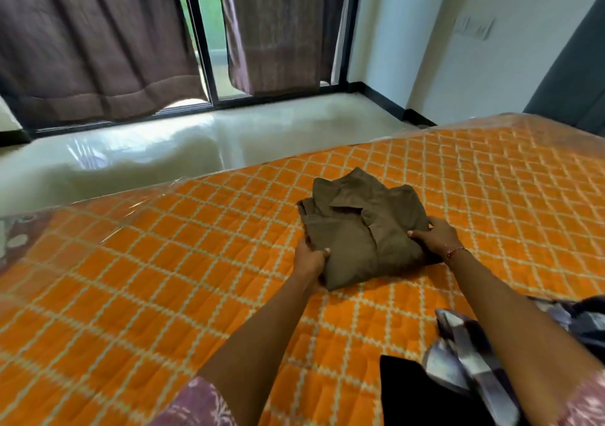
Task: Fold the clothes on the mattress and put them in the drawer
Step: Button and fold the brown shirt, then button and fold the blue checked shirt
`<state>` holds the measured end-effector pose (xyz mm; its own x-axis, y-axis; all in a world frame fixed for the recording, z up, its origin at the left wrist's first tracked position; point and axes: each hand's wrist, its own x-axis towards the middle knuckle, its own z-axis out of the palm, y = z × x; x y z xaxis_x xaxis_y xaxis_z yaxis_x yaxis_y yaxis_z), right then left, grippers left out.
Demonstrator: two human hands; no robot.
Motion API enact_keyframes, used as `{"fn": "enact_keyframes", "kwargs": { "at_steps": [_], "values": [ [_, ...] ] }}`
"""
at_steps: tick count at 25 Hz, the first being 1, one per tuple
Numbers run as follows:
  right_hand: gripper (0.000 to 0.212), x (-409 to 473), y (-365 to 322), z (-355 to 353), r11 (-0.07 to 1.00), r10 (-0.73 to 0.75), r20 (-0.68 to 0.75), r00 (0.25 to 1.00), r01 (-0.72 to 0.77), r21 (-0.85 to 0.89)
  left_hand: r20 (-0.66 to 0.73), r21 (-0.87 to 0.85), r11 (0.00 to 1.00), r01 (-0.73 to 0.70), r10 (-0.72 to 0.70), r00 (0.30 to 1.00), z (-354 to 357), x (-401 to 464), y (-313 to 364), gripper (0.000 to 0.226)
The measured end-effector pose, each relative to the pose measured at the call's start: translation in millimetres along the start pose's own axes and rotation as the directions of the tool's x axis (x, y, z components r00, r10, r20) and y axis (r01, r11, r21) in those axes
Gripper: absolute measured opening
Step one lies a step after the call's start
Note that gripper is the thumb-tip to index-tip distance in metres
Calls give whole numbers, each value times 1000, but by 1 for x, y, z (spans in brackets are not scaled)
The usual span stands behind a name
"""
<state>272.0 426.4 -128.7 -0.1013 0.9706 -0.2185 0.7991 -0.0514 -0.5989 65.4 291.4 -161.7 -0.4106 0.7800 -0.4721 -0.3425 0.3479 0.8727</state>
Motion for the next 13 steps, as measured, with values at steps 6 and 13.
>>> {"fn": "enact_keyframes", "kwargs": {
  "at_steps": [6, 13],
  "values": [
    [32, -46, -40, -40, 803, -81, -175, 981, -40, -595, -136, 633, 760, -147, 296, 945, -8, -63, 17, 47],
    [34, -153, -70, -127, 711, -182, 171, 968, 249, -658, 443, 406, 709, -577, 400, 803, 82, -209, 24, 34]
  ]
}}
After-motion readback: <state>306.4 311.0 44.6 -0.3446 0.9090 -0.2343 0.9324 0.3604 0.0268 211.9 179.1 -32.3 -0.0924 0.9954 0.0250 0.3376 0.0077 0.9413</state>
